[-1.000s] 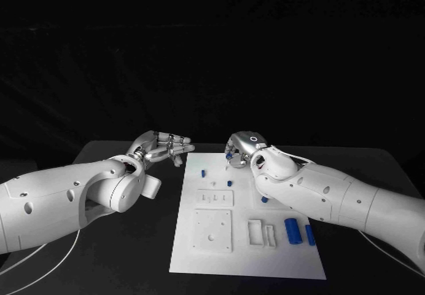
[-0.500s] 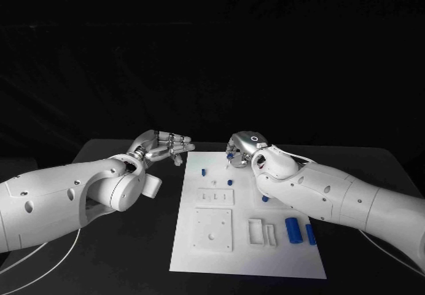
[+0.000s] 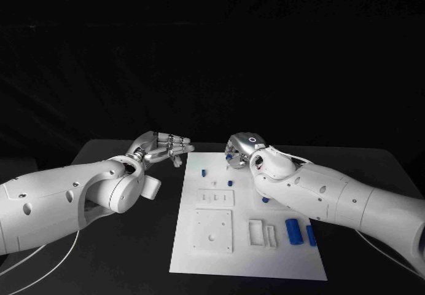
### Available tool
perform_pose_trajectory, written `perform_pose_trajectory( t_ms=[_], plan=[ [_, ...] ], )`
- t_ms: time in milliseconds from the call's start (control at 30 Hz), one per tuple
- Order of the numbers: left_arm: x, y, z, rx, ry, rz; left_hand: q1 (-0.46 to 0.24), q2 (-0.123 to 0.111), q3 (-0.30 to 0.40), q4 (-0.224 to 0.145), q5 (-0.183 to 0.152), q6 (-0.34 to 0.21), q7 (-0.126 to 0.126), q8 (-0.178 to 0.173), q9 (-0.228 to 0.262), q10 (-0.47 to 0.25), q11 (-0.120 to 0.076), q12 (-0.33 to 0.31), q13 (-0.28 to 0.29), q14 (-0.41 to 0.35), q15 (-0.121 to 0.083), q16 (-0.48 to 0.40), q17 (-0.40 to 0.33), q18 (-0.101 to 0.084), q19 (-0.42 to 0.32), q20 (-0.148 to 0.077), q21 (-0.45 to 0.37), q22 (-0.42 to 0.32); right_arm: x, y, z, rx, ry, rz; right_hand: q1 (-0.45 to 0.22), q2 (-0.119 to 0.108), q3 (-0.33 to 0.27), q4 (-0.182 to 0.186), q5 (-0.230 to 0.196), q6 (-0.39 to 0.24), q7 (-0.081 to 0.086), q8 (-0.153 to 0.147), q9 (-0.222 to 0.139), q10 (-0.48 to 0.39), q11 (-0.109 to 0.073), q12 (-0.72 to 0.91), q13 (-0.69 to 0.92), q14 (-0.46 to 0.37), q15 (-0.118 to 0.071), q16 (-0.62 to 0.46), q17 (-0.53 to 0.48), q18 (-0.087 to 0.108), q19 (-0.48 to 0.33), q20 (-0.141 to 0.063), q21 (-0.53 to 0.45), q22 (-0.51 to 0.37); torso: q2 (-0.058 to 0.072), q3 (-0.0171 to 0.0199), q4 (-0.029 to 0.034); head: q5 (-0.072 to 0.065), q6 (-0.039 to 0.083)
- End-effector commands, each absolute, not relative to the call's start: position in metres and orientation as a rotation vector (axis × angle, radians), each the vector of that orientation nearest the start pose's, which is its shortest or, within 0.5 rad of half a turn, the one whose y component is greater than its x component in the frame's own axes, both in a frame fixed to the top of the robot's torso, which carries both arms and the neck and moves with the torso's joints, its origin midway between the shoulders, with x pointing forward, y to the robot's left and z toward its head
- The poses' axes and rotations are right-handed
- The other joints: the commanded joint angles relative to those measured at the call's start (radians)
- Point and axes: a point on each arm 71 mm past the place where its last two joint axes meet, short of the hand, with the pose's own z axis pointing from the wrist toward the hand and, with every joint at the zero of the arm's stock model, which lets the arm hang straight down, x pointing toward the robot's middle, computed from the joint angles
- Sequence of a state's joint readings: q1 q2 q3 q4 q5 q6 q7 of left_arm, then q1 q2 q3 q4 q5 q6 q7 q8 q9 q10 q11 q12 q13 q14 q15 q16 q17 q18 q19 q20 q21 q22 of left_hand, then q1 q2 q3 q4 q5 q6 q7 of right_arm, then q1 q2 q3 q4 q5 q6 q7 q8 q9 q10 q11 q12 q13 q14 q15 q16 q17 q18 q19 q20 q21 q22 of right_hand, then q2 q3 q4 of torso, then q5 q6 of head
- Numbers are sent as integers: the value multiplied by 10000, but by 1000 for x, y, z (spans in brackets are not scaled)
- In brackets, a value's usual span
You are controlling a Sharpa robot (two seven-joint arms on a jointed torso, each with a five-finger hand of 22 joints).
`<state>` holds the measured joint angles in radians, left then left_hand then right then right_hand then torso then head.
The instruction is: Assemble the parts on the task board
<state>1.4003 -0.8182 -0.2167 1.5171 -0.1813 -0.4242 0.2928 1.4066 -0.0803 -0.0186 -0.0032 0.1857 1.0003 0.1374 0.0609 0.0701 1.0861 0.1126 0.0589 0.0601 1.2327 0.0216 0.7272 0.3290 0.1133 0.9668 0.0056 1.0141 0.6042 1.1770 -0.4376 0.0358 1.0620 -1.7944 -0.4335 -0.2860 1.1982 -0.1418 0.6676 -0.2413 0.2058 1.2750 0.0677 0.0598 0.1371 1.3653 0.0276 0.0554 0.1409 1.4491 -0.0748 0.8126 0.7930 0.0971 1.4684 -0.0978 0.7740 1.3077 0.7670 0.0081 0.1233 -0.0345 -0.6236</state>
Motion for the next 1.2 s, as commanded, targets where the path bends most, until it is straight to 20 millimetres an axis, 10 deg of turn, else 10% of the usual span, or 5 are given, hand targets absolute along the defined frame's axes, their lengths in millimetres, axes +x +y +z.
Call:
perform_pose_trajectory(
  t_ms=[33,467,800,1200],
  plan=[
    [503,202,-143,-8269,15157,-13356,18,20,1,-43,4,-72,-22,23,12,-71,0,24,16,-67,24,44,-13,203,-82,21,-2,10,562,-127,-191,-2292,14585,3341,108,139,-85,11,2,12,14,43,-6,249,-243,54,525,-15,-51,25,-10,137,492,-45,-90,339,19,-2,31,46,-34],
    [504,201,-143,-8244,15184,-13386,27,13,0,-50,-17,-93,-13,21,9,-96,7,23,16,-69,28,39,-16,203,-82,24,-16,23,564,-127,-197,-2248,15030,3408,129,250,-487,208,-686,-653,207,34,-405,-450,15,42,-353,-61,161,25,-45,159,469,153,-387,368,19,-19,7,130,-61],
    [504,200,-143,-8246,15194,-13377,27,4,7,-42,-17,-112,-14,23,9,-123,14,23,16,-76,34,31,-21,204,-87,29,-23,27,564,-128,-196,-1908,14887,3613,-96,-191,-972,467,-949,-1239,286,34,-645,-1536,353,37,-772,-91,406,-92,-256,290,474,392,-1113,74,11,-9,2,144,-47],
    [505,205,-143,-8292,15113,-13274,36,-24,19,-31,-15,-141,-28,21,7,-161,21,22,16,-81,39,14,-32,204,-93,35,-36,28,555,-138,-186,-1388,14347,3997,344,-409,-3034,1000,-1040,-1688,248,34,-654,-2250,530,38,-762,-23,504,-78,-733,500,497,514,-1565,-523,-23,-1,-98,155,53]
  ],
)
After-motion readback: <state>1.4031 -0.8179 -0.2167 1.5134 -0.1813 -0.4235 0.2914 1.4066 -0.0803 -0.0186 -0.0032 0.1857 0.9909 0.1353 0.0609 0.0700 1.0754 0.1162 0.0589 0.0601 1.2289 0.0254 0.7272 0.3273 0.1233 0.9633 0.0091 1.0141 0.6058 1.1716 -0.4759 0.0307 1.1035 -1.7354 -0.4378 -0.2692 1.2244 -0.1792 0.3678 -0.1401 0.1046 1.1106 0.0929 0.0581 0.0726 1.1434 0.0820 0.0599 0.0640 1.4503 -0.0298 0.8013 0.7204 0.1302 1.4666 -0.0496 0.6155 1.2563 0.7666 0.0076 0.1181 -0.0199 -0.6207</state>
